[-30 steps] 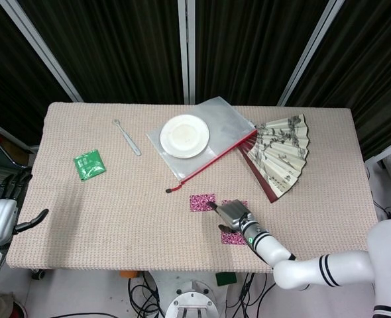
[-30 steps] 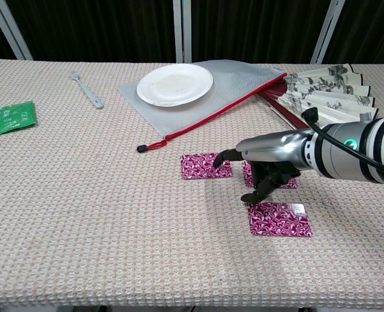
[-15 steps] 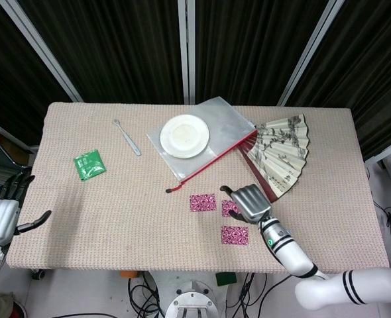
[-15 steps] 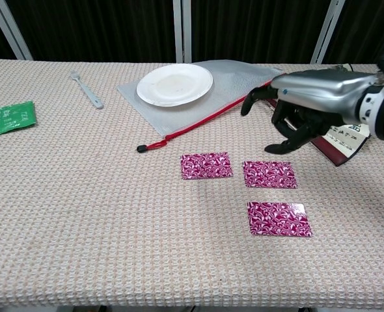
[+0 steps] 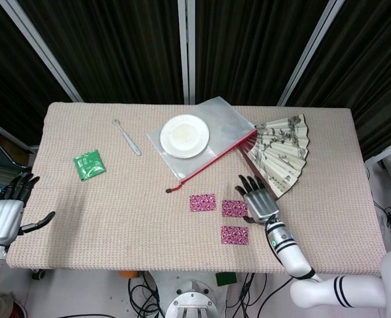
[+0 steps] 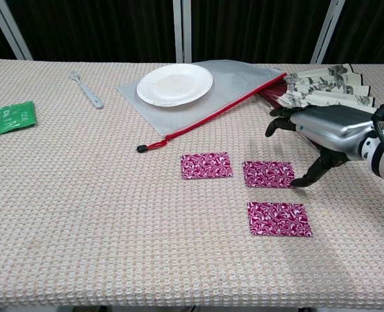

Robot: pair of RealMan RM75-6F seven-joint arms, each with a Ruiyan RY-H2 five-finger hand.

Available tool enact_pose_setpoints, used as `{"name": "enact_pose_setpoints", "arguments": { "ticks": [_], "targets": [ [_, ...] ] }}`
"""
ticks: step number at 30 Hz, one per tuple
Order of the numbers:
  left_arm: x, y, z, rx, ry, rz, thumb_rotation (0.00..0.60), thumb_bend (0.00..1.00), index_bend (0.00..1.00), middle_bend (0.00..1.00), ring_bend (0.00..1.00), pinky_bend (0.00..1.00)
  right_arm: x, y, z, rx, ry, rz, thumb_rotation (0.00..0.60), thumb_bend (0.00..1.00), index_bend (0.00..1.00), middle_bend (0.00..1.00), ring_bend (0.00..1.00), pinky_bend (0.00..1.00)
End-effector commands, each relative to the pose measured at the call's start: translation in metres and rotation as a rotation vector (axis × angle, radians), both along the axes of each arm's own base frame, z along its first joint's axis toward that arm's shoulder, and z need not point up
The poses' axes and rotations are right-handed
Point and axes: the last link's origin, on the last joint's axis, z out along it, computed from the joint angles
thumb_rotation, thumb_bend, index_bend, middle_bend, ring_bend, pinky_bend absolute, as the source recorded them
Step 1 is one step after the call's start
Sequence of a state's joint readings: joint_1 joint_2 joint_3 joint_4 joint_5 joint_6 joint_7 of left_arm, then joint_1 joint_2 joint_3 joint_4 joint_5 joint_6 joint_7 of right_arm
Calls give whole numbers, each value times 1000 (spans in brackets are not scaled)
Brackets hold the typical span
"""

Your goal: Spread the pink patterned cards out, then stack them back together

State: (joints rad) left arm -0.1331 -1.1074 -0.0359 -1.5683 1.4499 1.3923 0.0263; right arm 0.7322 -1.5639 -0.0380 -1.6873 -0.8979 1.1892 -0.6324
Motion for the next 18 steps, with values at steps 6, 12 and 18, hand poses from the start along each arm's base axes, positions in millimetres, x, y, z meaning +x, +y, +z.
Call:
{"name": "enact_pose_setpoints", "arguments": {
  "ticks": [6,12,18],
  "targets": [
    [-3,0,1,1,-4,8,65,104,73,50,32,170,1,4,-10,15,-15,-18,600,359,282,0,0,0],
    [-5,-1,1,4,-8,9,69,103,73,50,32,170,2,4,-16,17,-23,-31,600,407,298,0,0,0],
    [-6,-2,3,9,-8,11,67,103,73,50,32,170,4,2,-21,22,-23,-42,600,471,317,0,0,0]
  ]
}}
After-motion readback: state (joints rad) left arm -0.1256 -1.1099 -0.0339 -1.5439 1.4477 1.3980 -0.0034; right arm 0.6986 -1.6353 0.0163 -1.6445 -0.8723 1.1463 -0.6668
